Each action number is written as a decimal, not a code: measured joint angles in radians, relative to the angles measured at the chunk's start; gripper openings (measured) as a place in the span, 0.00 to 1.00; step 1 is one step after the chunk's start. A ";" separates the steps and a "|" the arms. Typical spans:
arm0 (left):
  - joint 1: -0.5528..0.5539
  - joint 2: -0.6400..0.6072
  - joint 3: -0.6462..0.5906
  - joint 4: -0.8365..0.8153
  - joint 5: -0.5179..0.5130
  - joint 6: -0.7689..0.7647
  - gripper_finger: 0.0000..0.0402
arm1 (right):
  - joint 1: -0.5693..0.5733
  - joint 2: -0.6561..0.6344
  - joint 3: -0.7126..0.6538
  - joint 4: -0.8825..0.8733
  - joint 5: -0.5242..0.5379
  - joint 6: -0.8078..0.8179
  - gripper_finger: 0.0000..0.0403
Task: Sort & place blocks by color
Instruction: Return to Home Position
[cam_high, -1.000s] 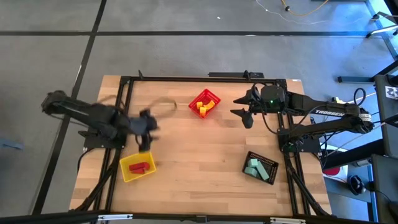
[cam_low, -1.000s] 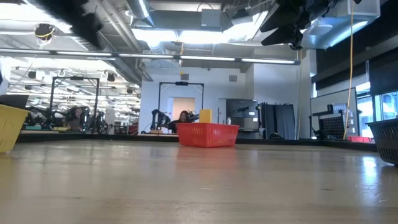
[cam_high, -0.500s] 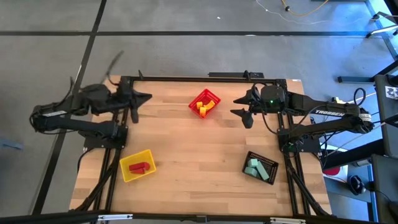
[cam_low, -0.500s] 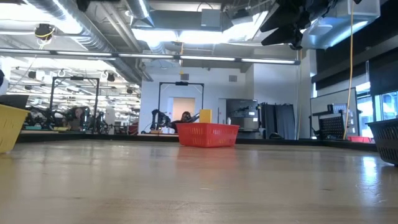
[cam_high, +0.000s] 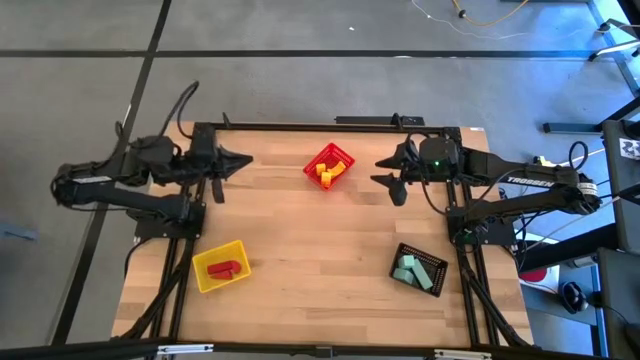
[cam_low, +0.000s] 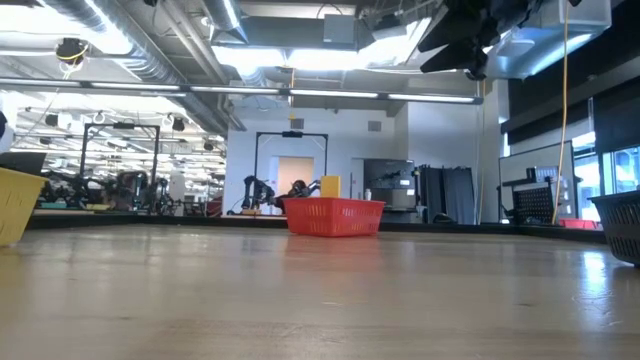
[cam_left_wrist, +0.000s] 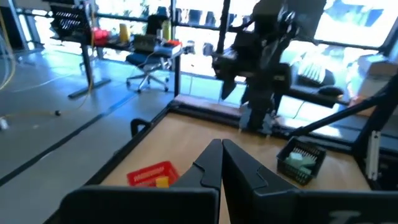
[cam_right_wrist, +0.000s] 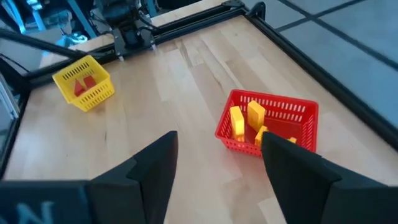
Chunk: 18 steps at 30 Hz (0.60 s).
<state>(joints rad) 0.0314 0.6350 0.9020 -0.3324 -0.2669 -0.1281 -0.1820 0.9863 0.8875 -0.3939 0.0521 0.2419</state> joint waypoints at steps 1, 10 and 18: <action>-0.008 0.000 -0.009 0.022 0.000 0.000 0.00 | 0.000 0.000 0.000 0.000 0.000 0.027 0.54; -0.033 -0.064 -0.273 0.356 0.035 -0.035 0.00 | -0.001 -0.066 0.000 -0.015 -0.158 0.099 0.04; -0.034 -0.115 -0.421 0.464 0.022 -0.138 0.00 | -0.003 -0.217 -0.080 -0.004 -0.159 0.166 0.01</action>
<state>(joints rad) -0.0025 0.5200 0.4809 0.1315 -0.2453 -0.2660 -0.1847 0.7695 0.8075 -0.3980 -0.1070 0.4079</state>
